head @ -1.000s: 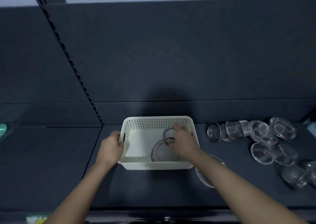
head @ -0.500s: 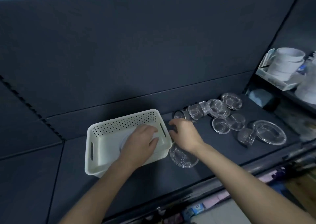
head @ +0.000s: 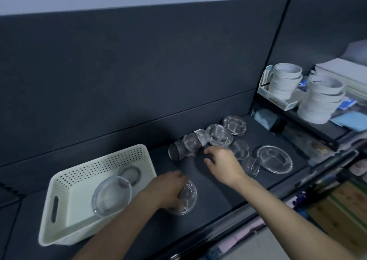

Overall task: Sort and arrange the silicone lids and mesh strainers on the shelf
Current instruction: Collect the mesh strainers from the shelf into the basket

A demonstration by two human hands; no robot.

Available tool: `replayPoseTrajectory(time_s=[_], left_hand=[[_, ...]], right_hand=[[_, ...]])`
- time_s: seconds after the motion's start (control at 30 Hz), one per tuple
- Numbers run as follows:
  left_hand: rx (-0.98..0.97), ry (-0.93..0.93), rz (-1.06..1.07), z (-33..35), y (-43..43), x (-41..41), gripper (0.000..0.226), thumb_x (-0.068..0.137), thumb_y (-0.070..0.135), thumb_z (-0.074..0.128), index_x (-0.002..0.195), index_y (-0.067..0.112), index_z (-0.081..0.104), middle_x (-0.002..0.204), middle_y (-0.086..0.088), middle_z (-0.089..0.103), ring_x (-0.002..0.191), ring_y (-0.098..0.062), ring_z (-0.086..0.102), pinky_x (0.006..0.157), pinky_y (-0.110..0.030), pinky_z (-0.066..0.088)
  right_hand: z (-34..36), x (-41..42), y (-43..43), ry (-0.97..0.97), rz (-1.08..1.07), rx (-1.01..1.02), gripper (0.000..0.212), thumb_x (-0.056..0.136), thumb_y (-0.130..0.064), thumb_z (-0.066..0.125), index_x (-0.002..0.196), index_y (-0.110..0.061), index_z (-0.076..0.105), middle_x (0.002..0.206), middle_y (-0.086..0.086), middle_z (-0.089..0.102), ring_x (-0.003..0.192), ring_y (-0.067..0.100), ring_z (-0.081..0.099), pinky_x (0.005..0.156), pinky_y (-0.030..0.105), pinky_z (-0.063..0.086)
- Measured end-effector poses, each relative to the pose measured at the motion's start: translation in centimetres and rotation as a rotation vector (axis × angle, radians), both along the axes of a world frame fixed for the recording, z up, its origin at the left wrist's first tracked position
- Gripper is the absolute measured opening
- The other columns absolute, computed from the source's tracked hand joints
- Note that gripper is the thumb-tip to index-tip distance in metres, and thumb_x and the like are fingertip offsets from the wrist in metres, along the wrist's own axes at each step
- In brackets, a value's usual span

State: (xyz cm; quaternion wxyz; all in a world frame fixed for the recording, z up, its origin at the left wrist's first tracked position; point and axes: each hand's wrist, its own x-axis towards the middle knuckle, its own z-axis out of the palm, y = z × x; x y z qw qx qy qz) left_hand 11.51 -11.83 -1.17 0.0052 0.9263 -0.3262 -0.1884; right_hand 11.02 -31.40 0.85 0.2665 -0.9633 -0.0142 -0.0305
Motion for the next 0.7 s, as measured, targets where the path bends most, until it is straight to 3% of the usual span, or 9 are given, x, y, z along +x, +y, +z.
replayPoseTrajectory(time_s=[0.13,0.27,0.43,0.57,0.7], left_hand=[[0.162,0.065,-0.015,-0.5,-1.8,1.1,0.075,0.07,0.033,0.074,0.137,0.026,0.039,0.129,-0.002,0.046,0.116,-0.025,0.05,0.09,-0.035,0.046],[0.073,0.115,0.084,-0.8,-3.3,2.2,0.07,0.072,0.035,0.071,0.136,0.029,0.042,0.125,0.0,0.048,0.113,-0.02,0.052,0.09,-0.033,0.048],[-0.375,0.242,0.33,-0.1,-5.0,3.2,0.059,0.066,0.044,0.076,0.12,0.035,0.053,0.108,0.017,0.059,0.099,0.0,0.056,0.083,-0.014,0.045],[-0.676,0.369,0.499,0.2,-7.5,3.5,0.052,0.074,0.027,0.079,0.12,0.032,0.055,0.105,0.017,0.059,0.1,-0.004,0.059,0.088,-0.013,0.046],[-0.957,0.565,0.636,0.8,-10.7,3.7,0.042,0.084,0.015,0.07,0.119,0.034,0.057,0.098,0.002,0.06,0.085,-0.006,0.062,0.08,-0.024,0.055]], right_hand=[[0.2,1.1,-5.7,0.01,-0.061,-0.029,0.016,0.087,-0.017,0.056,0.099,-0.014,0.066,0.099,0.008,0.066,0.098,0.027,0.059,0.084,0.034,0.047],[0.4,1.5,-9.8,0.035,-0.072,-0.022,0.032,0.08,-0.002,0.052,0.104,-0.015,0.068,0.103,0.009,0.063,0.097,0.027,0.059,0.085,0.032,0.047],[-1.3,1.5,-15.1,0.19,0.106,-0.221,0.044,0.073,0.001,0.061,0.111,-0.021,0.065,0.106,0.003,0.061,0.1,0.021,0.059,0.085,0.025,0.045],[-2.9,1.6,-16.2,0.284,0.17,-0.22,0.042,0.076,-0.006,0.058,0.112,-0.026,0.065,0.107,0.001,0.068,0.101,0.021,0.062,0.088,0.032,0.049],[-3.0,1.9,-16.6,0.107,0.047,-0.078,0.023,0.084,-0.008,0.053,0.095,-0.019,0.071,0.093,0.005,0.069,0.091,0.025,0.063,0.078,0.031,0.05]])
